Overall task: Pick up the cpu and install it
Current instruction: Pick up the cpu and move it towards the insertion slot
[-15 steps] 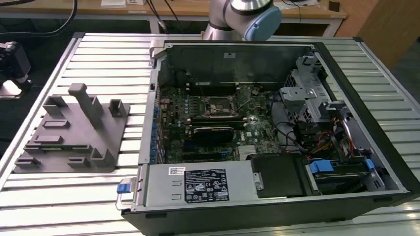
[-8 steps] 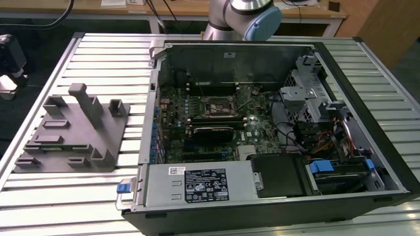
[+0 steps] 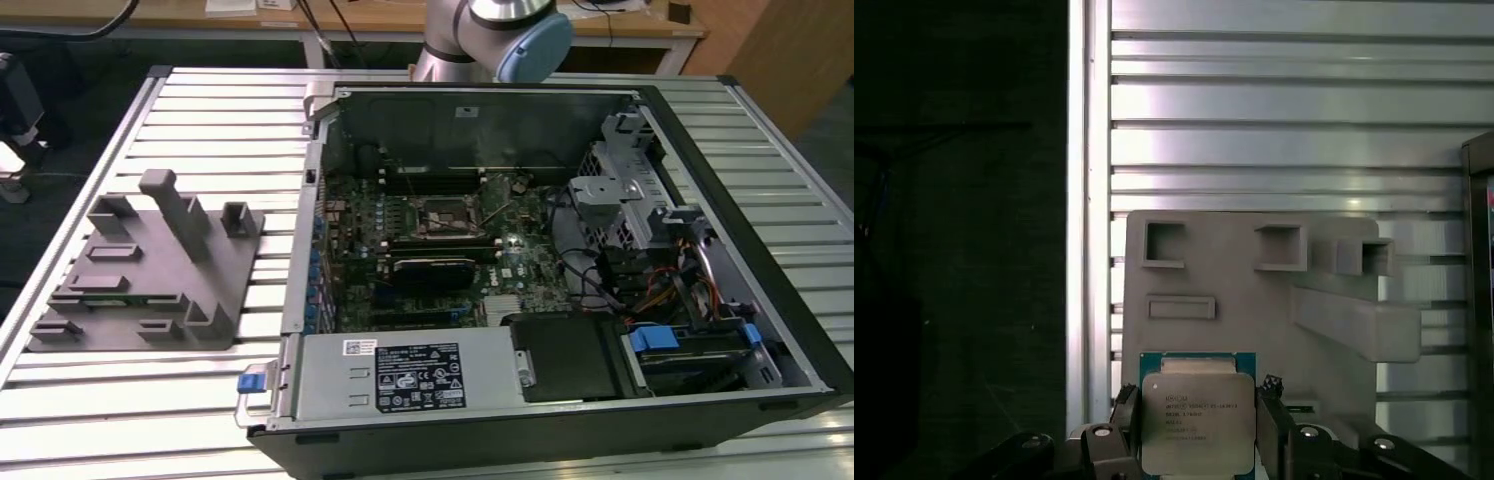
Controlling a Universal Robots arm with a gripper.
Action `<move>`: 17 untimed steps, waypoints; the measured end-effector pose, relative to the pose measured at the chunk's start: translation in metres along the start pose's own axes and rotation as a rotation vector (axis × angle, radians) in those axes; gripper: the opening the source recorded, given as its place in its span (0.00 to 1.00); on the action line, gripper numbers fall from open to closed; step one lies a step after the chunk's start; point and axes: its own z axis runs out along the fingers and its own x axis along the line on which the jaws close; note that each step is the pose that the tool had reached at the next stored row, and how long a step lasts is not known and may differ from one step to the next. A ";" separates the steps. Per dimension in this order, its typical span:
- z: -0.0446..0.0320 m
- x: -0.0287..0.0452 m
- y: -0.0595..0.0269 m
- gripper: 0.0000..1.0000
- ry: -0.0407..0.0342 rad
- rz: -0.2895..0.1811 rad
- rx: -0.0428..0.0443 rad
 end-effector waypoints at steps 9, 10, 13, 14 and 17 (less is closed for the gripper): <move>-0.0211 -0.0007 0.0009 0.54 -0.0023 0.000 -0.0001; -0.0238 -0.0008 0.0010 0.54 -0.0027 0.000 -0.0001; -0.0304 -0.0010 0.0013 0.54 -0.0041 0.000 -0.0002; -0.0328 -0.0011 0.0014 0.54 -0.0044 0.000 -0.0001; -0.0374 -0.0012 0.0016 0.54 -0.0055 0.000 -0.0003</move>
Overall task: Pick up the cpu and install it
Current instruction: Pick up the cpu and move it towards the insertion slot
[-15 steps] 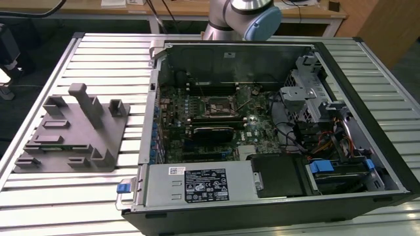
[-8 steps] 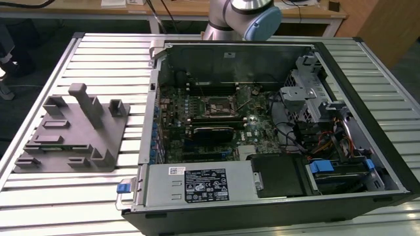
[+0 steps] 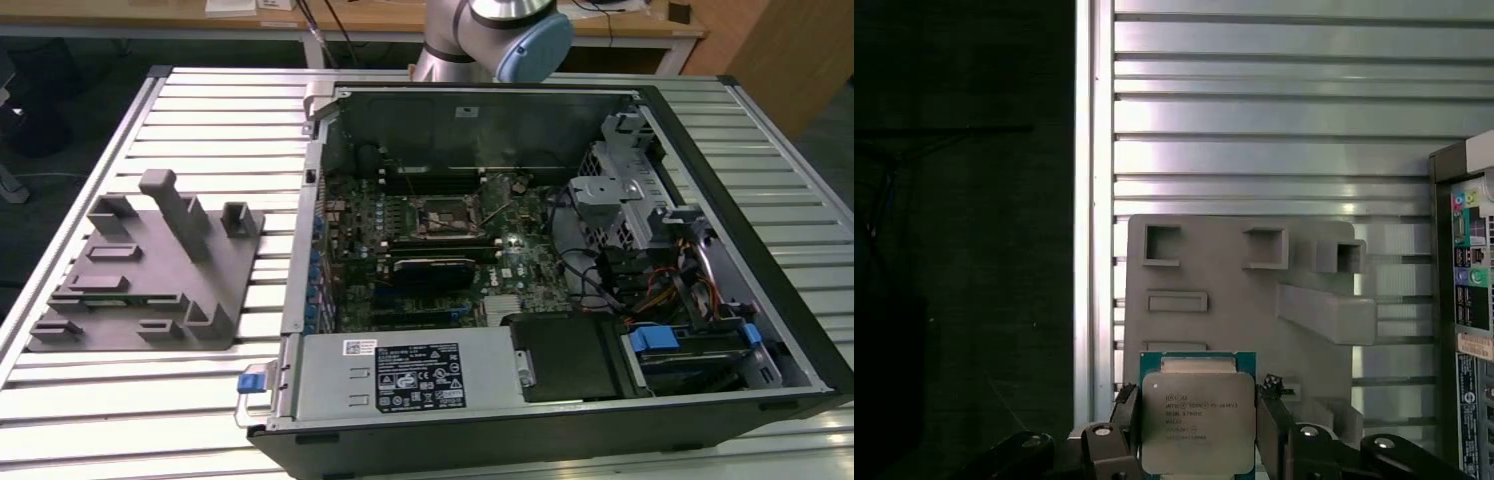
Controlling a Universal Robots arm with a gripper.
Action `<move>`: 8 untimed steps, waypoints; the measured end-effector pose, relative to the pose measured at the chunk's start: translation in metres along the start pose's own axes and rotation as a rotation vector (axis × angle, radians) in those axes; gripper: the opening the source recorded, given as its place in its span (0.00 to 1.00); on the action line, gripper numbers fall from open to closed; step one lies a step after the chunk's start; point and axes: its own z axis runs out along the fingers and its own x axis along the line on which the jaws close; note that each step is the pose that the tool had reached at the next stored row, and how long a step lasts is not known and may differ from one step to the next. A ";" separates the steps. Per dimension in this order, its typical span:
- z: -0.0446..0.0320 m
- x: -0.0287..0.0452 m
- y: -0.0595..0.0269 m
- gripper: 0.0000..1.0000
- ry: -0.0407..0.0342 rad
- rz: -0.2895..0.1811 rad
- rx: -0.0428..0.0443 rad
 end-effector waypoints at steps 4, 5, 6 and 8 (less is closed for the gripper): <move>0.0000 0.0000 0.0000 0.54 -0.0003 0.000 0.0000; -0.0001 -0.0001 0.0000 0.54 -0.0002 0.000 0.0001; -0.0002 -0.0004 0.0001 0.54 -0.0001 0.000 0.0002; -0.0001 -0.0014 0.0001 0.54 -0.0003 0.000 0.0001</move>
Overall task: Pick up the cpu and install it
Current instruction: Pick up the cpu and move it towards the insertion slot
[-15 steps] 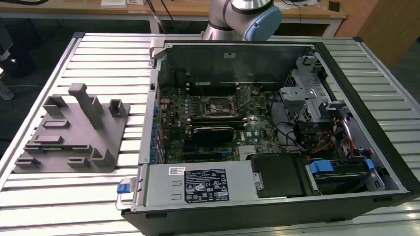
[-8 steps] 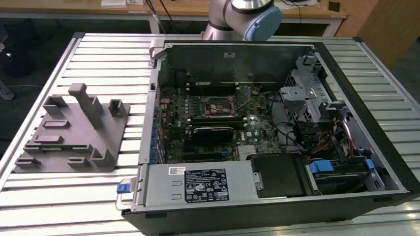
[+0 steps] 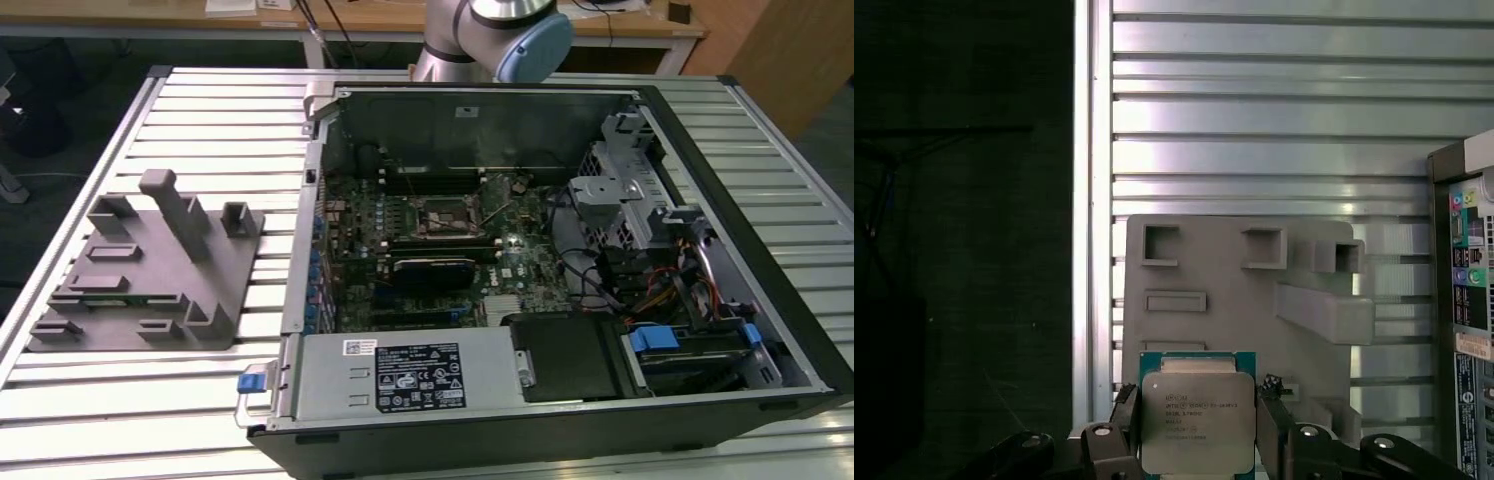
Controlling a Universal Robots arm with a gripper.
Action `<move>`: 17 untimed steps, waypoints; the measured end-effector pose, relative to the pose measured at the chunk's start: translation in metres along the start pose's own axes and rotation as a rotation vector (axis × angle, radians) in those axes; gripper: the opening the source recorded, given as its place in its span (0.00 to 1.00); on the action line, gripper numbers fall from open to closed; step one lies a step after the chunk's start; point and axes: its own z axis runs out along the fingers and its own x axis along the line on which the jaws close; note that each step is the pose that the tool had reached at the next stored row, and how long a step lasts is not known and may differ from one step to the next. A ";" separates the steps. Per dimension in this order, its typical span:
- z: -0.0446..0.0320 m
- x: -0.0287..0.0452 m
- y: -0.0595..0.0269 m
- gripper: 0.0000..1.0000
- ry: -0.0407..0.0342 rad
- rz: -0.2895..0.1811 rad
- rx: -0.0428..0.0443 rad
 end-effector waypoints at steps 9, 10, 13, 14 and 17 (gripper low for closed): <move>0.0003 -0.0067 0.0003 0.54 0.0000 0.000 0.0000; 0.0003 -0.0074 0.0004 0.54 -0.0001 0.000 0.0000; 0.0004 -0.0098 0.0005 0.54 0.0000 0.000 0.0000; 0.0005 -0.0106 0.0006 0.54 0.0000 0.000 0.0000; 0.0006 -0.0127 0.0007 0.54 0.0000 0.000 0.0000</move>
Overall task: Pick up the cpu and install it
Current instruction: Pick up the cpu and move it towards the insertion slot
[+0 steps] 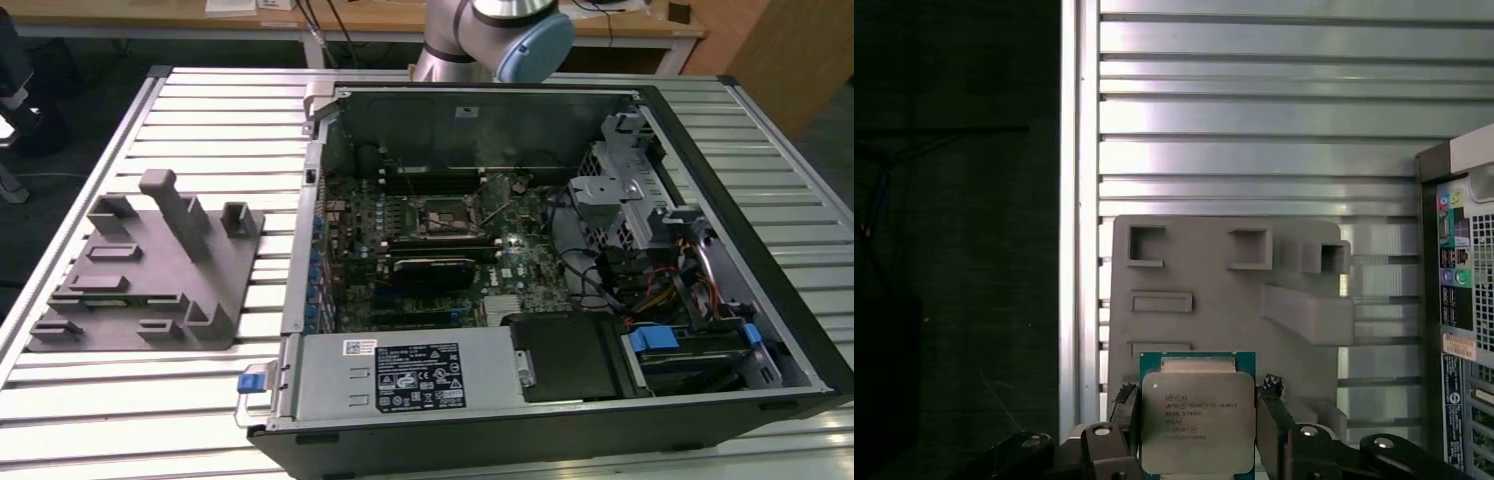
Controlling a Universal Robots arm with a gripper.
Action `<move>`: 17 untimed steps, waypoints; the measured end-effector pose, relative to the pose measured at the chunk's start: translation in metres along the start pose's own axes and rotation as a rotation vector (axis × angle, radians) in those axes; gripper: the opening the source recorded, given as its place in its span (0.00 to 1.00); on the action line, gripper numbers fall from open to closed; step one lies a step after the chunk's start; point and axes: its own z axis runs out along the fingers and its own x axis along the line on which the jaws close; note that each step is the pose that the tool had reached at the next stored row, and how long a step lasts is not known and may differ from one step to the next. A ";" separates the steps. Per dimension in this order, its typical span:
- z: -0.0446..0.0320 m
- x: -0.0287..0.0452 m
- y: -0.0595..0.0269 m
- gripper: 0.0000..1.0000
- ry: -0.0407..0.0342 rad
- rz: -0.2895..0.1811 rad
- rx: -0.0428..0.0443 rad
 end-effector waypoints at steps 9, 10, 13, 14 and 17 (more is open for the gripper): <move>0.0003 -0.0070 0.0005 0.54 0.0000 0.000 0.0000; 0.0004 -0.0079 0.0006 0.54 -0.0001 0.000 0.0000; 0.0004 -0.0106 0.0008 0.54 0.0000 0.000 0.0000; 0.0005 -0.0115 0.0009 0.54 0.0000 0.000 0.0000; 0.0007 -0.0147 0.0011 0.54 -0.0001 0.000 -0.0001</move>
